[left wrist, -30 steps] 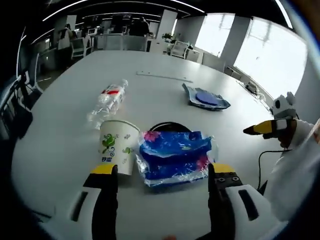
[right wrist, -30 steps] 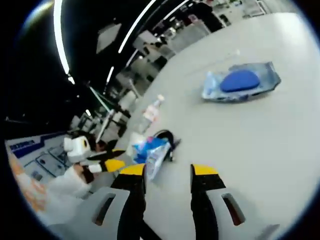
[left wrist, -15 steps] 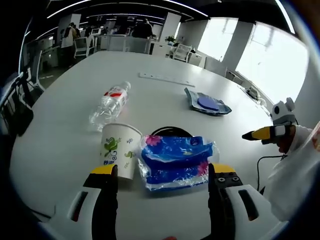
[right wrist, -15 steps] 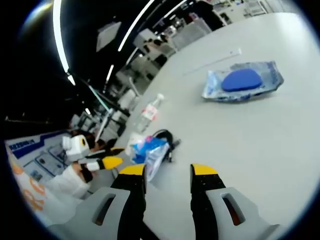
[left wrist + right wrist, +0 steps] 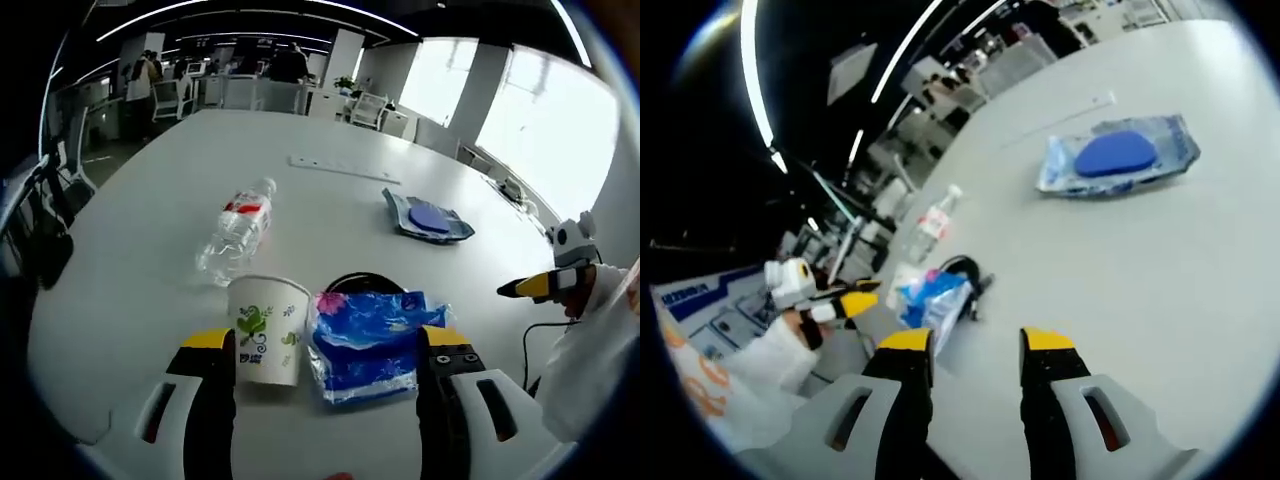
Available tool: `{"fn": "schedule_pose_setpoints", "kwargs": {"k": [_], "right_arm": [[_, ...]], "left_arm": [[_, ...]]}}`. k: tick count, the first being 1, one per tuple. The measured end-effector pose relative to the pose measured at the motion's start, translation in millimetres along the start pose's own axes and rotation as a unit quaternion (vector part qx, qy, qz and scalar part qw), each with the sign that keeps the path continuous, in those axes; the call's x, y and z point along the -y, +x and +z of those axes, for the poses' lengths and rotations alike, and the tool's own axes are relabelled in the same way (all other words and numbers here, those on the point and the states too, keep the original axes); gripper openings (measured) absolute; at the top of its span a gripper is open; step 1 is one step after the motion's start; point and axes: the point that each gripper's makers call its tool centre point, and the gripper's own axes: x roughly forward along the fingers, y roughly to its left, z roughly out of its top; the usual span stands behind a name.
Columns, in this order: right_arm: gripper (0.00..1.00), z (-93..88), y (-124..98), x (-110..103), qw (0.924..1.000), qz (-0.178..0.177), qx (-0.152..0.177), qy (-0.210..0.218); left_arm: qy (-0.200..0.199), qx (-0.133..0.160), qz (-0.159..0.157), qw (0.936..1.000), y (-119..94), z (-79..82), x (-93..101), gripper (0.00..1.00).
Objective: Arrange the tabletop items into an orderly group along one side of the table until the central work area is clear of visible clutter.
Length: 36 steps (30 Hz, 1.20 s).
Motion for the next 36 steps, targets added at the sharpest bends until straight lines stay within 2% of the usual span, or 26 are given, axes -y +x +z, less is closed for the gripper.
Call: {"fn": "schedule_pose_setpoints", "kwargs": {"k": [8,15,23,30,36], "right_arm": [[0.31,5.5,-5.9,9.5,0.9998,-0.010,0.013,0.014],[0.31,11.8,-8.7,17.2,0.9992,-0.021,0.023,0.026],[0.31,14.4,-11.5,26.6,0.9986,-0.032,0.024,0.036],[0.31,13.2,-12.7,32.3,0.9979,-0.040,0.023,0.045],[0.31,10.8,-10.1,35.7,0.9976,-0.043,0.018,0.051]], "left_arm": [[0.030,0.011,0.009,0.9995,17.0,45.2,-23.0,0.75],[0.046,0.004,0.011,0.9989,38.5,66.5,-39.7,0.75],[0.063,-0.009,0.006,0.9980,62.6,84.4,-50.5,0.74],[0.061,-0.025,0.001,0.9978,86.6,84.8,-55.1,0.74],[0.064,-0.033,0.000,0.9974,98.6,89.5,-61.4,0.74]]}}
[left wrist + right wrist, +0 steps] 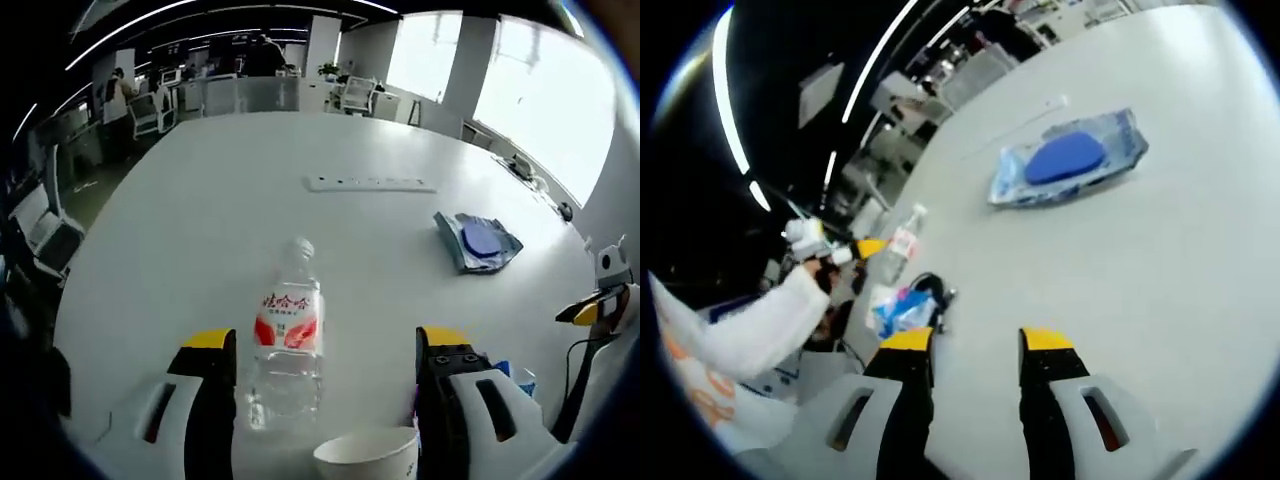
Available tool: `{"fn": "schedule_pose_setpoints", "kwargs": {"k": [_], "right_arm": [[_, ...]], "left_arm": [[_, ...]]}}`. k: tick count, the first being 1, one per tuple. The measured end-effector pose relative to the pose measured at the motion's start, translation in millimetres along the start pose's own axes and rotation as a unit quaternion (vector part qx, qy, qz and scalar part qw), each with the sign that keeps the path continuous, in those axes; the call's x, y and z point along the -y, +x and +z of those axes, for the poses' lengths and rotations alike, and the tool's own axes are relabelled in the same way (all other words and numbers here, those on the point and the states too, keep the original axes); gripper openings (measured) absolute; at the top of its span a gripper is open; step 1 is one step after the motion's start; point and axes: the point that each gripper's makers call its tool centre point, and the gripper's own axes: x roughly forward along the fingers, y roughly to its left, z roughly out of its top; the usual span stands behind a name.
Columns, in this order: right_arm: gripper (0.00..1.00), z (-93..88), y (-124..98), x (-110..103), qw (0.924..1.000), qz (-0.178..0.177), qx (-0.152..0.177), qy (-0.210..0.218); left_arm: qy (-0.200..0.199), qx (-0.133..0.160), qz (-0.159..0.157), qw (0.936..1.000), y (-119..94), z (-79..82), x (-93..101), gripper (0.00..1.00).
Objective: Arrange the tabletop items into an orderly group along one side of the table until the central work area is clear of visible clutter.
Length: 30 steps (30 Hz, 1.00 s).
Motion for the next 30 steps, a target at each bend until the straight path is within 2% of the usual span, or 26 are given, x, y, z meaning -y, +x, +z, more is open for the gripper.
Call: {"fn": "schedule_pose_setpoints", "kwargs": {"k": [10,14,18,20,24,30], "right_arm": [[0.30,-1.6,4.1,5.3,0.9999,-0.005,-0.009,0.006],[0.30,-4.3,5.3,10.3,0.9996,-0.006,-0.012,0.023],[0.29,-0.9,7.4,12.3,0.9994,-0.007,-0.009,0.031],[0.29,1.8,8.6,12.9,0.9991,-0.008,-0.004,0.041],[0.27,1.7,9.2,15.3,0.9985,-0.009,-0.002,0.054],[0.26,-1.2,10.0,17.0,0.9983,-0.010,-0.007,0.056]], "left_arm": [[0.016,-0.028,0.005,0.9995,26.9,9.9,-18.9,0.72],[0.025,-0.049,0.006,0.9984,38.8,9.5,-24.3,0.71],[0.031,-0.076,0.009,0.9965,47.5,2.5,-28.7,0.70],[0.038,-0.106,0.015,0.9935,47.3,-7.4,-31.1,0.68],[0.036,-0.103,0.015,0.9939,52.5,-9.2,-27.9,0.66],[0.028,-0.114,0.020,0.9929,61.6,-13.5,-26.8,0.63]]}}
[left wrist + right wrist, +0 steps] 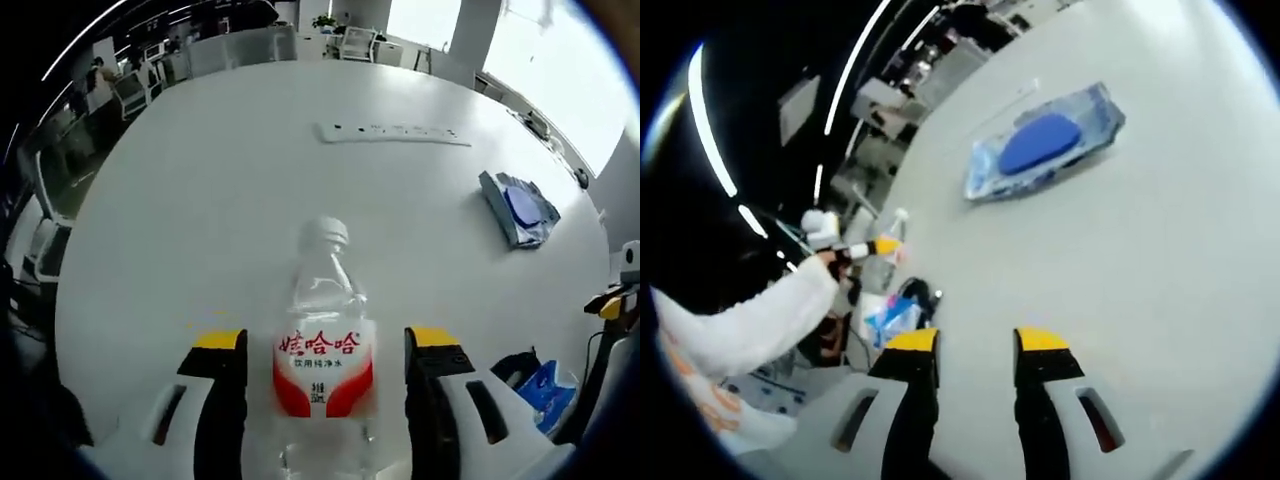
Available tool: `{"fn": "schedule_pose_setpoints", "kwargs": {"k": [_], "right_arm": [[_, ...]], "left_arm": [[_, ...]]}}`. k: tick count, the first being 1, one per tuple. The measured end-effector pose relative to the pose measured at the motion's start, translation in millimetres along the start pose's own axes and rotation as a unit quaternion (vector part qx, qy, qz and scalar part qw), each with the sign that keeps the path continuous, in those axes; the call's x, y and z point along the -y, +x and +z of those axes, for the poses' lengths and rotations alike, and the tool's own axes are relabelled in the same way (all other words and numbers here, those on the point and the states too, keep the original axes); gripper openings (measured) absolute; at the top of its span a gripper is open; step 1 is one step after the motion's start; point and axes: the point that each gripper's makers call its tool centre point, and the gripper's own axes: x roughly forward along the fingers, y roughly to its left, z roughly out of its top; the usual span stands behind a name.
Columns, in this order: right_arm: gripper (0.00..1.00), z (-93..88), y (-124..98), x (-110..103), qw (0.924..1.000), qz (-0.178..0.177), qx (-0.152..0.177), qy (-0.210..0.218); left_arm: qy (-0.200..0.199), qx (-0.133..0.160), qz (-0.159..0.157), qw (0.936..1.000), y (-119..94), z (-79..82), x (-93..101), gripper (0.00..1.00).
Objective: Arrange the tabletop items into an orderly group along one side of the table until the central work area is clear of visible clutter.
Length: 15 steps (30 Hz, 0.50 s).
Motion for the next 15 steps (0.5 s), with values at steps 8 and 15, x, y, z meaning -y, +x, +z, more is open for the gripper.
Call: {"fn": "schedule_pose_setpoints", "kwargs": {"k": [8,15], "right_arm": [[0.25,2.5,-3.2,5.0,0.9998,-0.003,0.011,0.014],[0.24,8.2,-5.7,10.0,0.9991,-0.004,0.027,0.034]], "left_arm": [[-0.026,0.000,0.008,0.9996,5.2,-4.6,-0.5,0.59],[-0.010,0.032,0.033,0.9989,7.8,-1.1,-11.1,0.47]]}}
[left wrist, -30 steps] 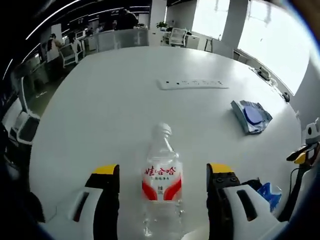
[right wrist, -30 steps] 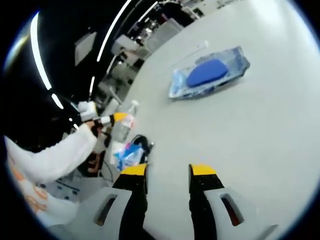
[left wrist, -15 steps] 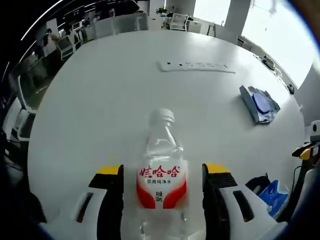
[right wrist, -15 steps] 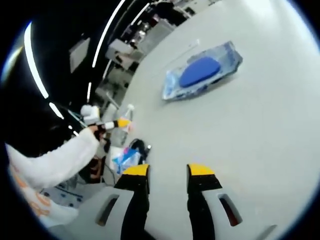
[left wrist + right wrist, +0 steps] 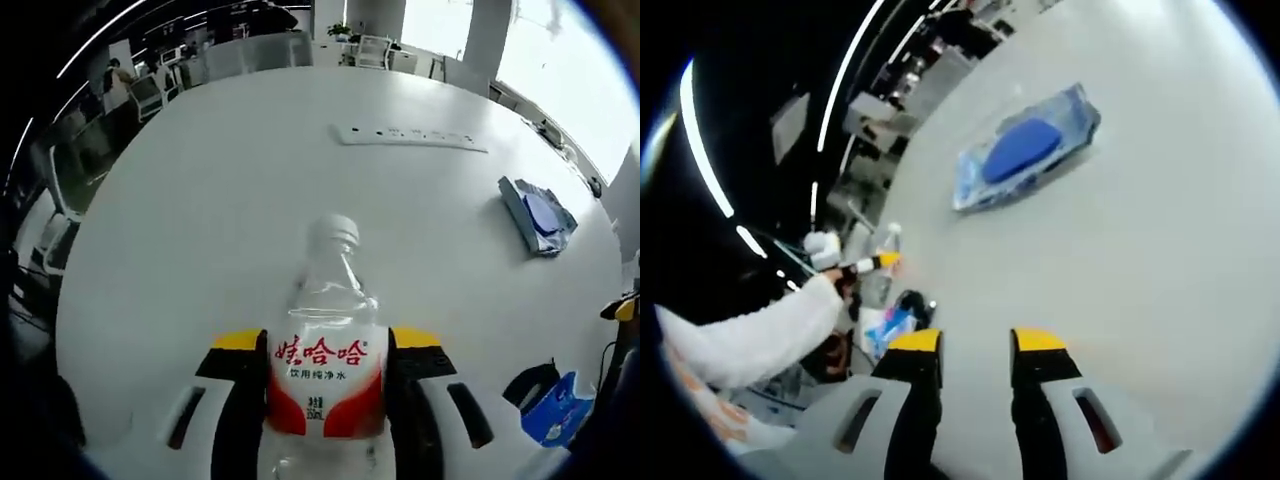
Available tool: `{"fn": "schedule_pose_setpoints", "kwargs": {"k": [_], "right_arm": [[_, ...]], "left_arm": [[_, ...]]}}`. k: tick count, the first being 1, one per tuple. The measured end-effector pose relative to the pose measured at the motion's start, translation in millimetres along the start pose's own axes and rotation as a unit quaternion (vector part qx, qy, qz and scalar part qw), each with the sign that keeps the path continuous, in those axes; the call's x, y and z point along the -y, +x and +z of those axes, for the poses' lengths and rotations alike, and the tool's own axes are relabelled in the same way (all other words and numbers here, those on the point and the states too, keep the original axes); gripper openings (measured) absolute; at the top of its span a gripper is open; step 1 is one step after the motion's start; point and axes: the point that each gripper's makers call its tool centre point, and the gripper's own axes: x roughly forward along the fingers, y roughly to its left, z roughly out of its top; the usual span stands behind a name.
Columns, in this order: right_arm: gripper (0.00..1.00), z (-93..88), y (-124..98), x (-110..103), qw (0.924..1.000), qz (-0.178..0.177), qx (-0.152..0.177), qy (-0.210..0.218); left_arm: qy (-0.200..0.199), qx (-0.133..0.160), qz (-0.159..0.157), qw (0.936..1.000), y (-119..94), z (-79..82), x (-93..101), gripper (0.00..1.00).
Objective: Arrange the tabletop items into an orderly group along one side of the table until the central work area is clear of visible clutter.
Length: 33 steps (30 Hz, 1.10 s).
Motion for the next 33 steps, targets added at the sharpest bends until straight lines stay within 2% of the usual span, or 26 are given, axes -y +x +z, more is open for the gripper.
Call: {"fn": "schedule_pose_setpoints", "kwargs": {"k": [7,8,11,14,19,21,25,33], "right_arm": [[0.22,4.3,-3.4,2.6,0.9997,0.000,0.012,0.022],[0.21,5.7,-4.9,2.9,0.9996,0.000,0.016,0.024],[0.21,10.1,-8.2,4.8,0.9992,0.000,0.026,0.030],[0.20,13.0,-10.6,8.6,0.9980,0.000,0.038,0.050],[0.19,14.1,-13.4,9.5,0.9965,0.005,0.048,0.068],[0.19,14.1,-13.7,8.2,0.9965,0.006,0.050,0.067],[0.19,13.8,-13.8,5.9,0.9964,0.012,0.053,0.066],[0.19,13.7,-17.8,3.1,0.9961,0.016,0.059,0.064]], "left_arm": [[0.000,-0.016,0.004,0.9999,-1.8,3.2,0.7,0.42],[-0.001,-0.011,0.004,0.9999,-2.9,4.4,1.3,0.41],[-0.019,0.007,0.009,0.9998,-7.5,7.9,1.2,0.40],[-0.073,0.038,-0.009,0.9965,-16.0,16.4,5.9,0.40],[-0.076,0.086,0.001,0.9934,-39.0,38.1,-2.5,0.39],[-0.076,0.095,0.000,0.9925,-46.9,43.4,-4.8,0.39],[-0.093,0.136,0.008,0.9862,-67.3,59.6,-12.6,0.39],[-0.086,0.170,0.013,0.9817,-86.0,86.7,-17.1,0.40]]}}
